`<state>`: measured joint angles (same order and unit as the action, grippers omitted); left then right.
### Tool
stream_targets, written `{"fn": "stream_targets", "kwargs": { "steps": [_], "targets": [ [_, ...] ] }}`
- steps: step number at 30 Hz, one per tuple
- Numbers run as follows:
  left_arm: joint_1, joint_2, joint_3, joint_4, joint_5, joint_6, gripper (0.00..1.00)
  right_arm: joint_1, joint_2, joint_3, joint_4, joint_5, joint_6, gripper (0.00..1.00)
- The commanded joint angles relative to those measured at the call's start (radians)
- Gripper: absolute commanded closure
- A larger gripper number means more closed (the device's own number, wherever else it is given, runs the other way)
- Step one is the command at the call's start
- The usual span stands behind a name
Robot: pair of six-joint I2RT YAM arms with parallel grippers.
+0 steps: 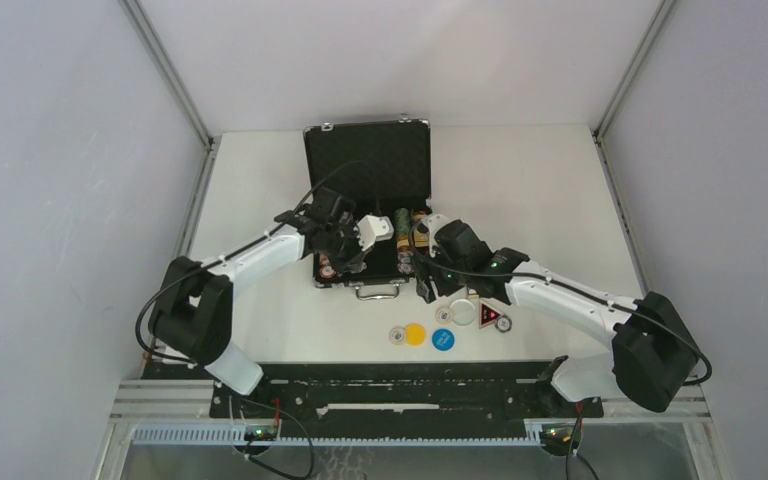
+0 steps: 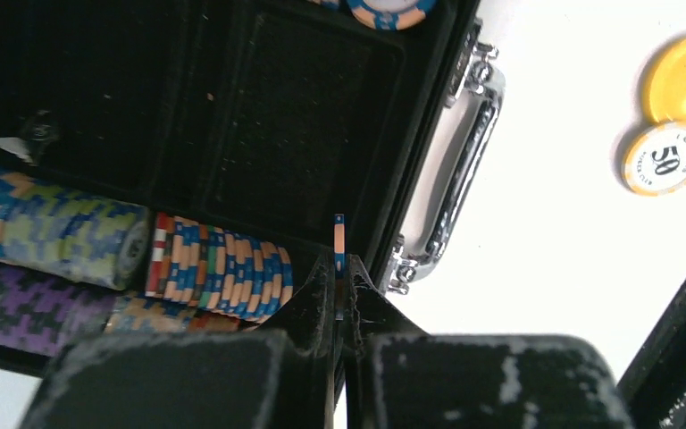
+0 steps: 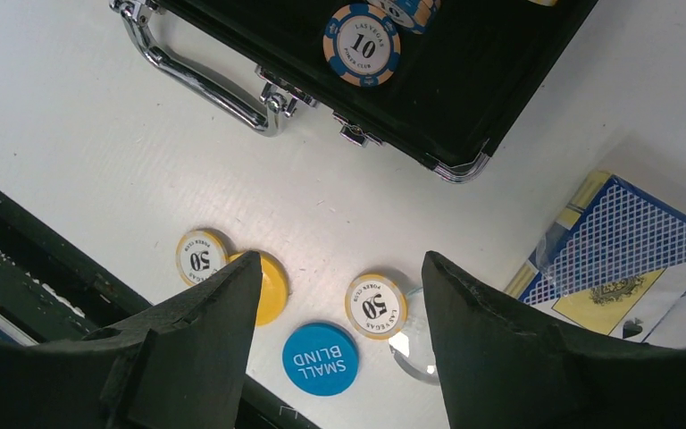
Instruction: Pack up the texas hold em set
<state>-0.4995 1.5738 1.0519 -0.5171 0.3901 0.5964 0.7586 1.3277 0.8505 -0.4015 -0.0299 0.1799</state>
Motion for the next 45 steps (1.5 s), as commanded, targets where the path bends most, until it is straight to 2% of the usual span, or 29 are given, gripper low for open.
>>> {"fn": "stream_targets", "kwargs": {
  "steps": [1, 8, 23, 36, 45],
  "targets": [
    [0.009, 0.003, 0.052, -0.068, 0.039, 0.056, 1.00, -0.008, 0.009, 0.037, 0.034, -0.011, -0.026, 0.26],
    [0.063, 0.020, 0.055, -0.081, 0.033, 0.056, 1.00, -0.013, 0.020, 0.038, 0.032, -0.022, -0.031, 0.26],
    [0.078, 0.126, 0.113, -0.129, -0.064, 0.042, 1.00, -0.016, 0.040, 0.039, 0.030, -0.018, -0.030, 0.26],
    [0.119, 0.231, 0.277, -0.217, -0.136, 0.070, 1.00, -0.016, 0.045, 0.039, 0.024, -0.018, -0.031, 0.26],
    [0.118, 0.239, 0.281, -0.228, -0.087, 0.097, 1.00, -0.016, 0.048, 0.032, 0.024, -0.010, -0.028, 0.26]
  ]
}}
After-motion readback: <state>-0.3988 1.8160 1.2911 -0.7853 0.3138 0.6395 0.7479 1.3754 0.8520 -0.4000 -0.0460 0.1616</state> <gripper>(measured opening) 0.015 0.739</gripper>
